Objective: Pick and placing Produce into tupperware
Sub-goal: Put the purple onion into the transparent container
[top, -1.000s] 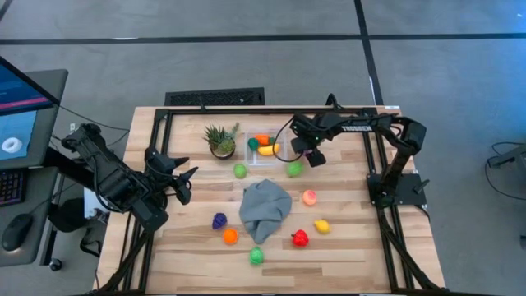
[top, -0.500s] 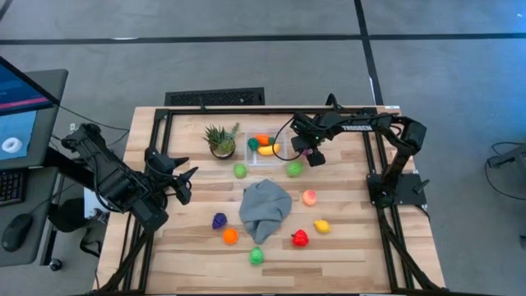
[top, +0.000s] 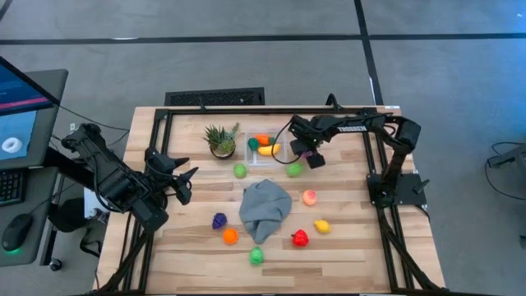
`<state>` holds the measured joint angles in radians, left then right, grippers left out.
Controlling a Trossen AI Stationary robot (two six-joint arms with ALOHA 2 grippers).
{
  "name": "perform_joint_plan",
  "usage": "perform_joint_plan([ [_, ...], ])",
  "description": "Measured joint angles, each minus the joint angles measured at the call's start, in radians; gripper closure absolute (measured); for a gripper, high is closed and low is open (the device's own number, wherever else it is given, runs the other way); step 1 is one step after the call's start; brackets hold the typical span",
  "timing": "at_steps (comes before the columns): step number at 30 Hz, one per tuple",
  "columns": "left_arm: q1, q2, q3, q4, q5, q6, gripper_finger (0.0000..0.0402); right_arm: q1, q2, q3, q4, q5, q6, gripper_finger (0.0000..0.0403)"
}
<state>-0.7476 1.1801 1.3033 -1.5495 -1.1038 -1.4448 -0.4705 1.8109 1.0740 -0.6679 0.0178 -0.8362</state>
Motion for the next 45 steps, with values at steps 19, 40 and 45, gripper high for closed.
perform_joint_plan([
  [19, 0.0, 0.0, 0.0, -0.004, 0.007, 0.0, 0.0221, -0.034, 0.017, 0.004, -0.064, 0.032, 0.052, 0.0074],
  [40, 0.0, 0.0, 0.0, -0.001, 0.008, -0.009, 0.0221, -0.035, 0.017, 0.003, -0.073, 0.011, 0.058, 0.0101],
  [45, 0.0, 0.0, 0.0, -0.001, 0.008, -0.009, 0.0221, -0.035, 0.017, 0.003, -0.061, 0.009, 0.056, 0.0081],
])
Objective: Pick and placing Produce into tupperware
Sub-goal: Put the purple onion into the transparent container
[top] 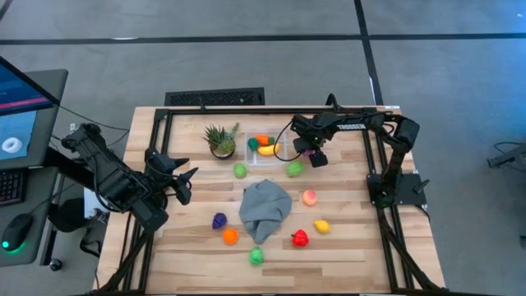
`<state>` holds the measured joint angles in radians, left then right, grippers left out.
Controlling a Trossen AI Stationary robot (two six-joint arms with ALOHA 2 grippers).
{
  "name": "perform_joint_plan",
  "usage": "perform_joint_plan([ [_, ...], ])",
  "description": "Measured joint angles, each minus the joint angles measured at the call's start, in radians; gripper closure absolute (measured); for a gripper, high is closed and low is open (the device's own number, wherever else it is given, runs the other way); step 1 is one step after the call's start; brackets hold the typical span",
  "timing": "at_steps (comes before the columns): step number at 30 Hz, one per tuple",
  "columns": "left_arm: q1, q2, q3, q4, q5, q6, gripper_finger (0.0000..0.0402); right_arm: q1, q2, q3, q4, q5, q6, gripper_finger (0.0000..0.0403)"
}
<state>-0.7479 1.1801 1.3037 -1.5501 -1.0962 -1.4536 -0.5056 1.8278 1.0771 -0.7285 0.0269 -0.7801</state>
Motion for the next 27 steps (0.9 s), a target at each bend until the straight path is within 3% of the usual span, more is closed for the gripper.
perform_joint_plan([
  [10, 0.0, 0.0, 0.0, -0.004, 0.0, 0.0, 0.0221, 0.004, -0.001, 0.0, 0.02, -0.005, -0.025, 0.0046],
  [27, 0.0, 0.0, 0.0, 0.0, 0.0, 0.0, 0.0221, 0.033, -0.001, 0.0, 0.033, -0.007, -0.045, 0.0082],
])
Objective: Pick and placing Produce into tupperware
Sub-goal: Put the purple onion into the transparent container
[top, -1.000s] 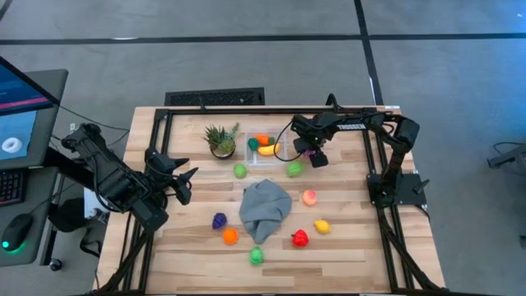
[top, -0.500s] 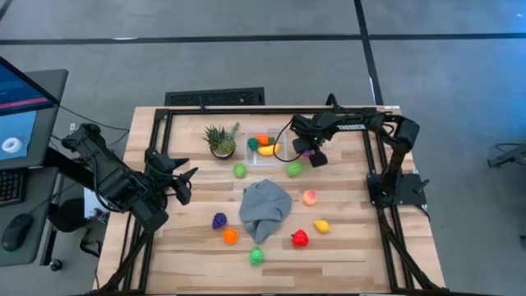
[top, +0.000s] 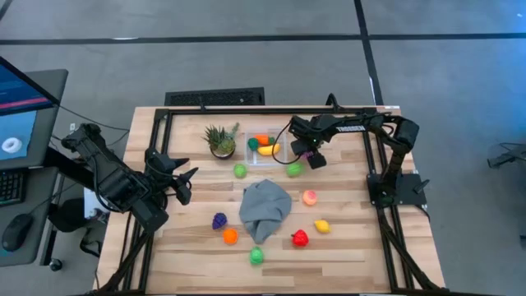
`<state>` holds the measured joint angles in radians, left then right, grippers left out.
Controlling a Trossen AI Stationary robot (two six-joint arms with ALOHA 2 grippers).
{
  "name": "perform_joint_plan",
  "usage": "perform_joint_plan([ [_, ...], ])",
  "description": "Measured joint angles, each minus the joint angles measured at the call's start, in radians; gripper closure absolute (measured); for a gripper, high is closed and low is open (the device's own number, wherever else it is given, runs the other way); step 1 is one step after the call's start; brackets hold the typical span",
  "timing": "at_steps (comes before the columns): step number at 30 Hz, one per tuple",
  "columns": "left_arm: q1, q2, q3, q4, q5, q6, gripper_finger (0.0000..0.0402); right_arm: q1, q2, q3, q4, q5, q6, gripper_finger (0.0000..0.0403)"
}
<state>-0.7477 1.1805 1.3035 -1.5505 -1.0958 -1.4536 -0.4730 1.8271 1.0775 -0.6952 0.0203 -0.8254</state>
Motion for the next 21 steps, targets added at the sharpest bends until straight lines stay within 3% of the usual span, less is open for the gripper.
perform_joint_plan([
  [7, 0.0, 0.0, 0.0, 0.0, 0.0, 0.0, 0.0221, 0.0, 0.0, 0.0, -0.003, 0.001, 0.051, 0.0113],
  [21, 0.0, 0.0, 0.0, -0.003, 0.001, 0.008, 0.0221, -0.004, -0.001, 0.001, -0.035, 0.006, 0.164, 0.0116],
])
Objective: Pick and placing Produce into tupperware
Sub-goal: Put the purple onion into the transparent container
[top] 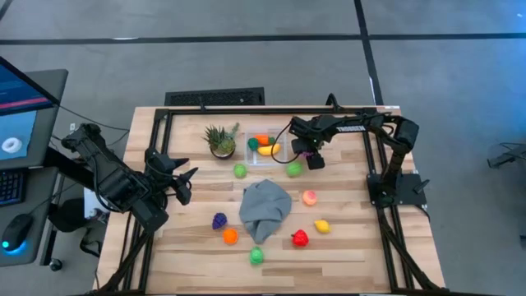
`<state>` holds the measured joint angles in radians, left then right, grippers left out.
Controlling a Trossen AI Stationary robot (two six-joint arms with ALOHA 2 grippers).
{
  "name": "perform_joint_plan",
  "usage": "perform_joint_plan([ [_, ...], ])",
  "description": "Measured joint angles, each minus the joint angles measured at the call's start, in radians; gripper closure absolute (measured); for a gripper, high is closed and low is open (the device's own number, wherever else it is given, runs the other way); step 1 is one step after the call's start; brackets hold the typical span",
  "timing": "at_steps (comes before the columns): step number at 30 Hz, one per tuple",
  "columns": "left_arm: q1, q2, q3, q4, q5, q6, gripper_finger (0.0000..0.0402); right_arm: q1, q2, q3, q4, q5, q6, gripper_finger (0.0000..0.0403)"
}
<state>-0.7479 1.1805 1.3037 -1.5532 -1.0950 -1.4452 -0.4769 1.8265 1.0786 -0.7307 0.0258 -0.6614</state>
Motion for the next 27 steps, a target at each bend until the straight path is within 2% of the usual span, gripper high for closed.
perform_joint_plan([
  [8, 0.0, 0.0, 0.0, 0.0, 0.001, 0.008, 0.0221, -0.024, -0.024, -0.001, -0.039, -0.013, 0.045, 0.0116],
  [15, 0.0, 0.0, 0.0, -0.001, 0.0, 0.025, 0.0221, -0.062, -0.087, -0.002, -0.047, -0.129, 0.128, 0.0116],
  [27, 0.0, 0.0, 0.0, -0.014, -0.014, 0.056, 0.0221, -0.123, -0.265, -0.001, -0.015, -0.309, 0.261, 0.0116],
])
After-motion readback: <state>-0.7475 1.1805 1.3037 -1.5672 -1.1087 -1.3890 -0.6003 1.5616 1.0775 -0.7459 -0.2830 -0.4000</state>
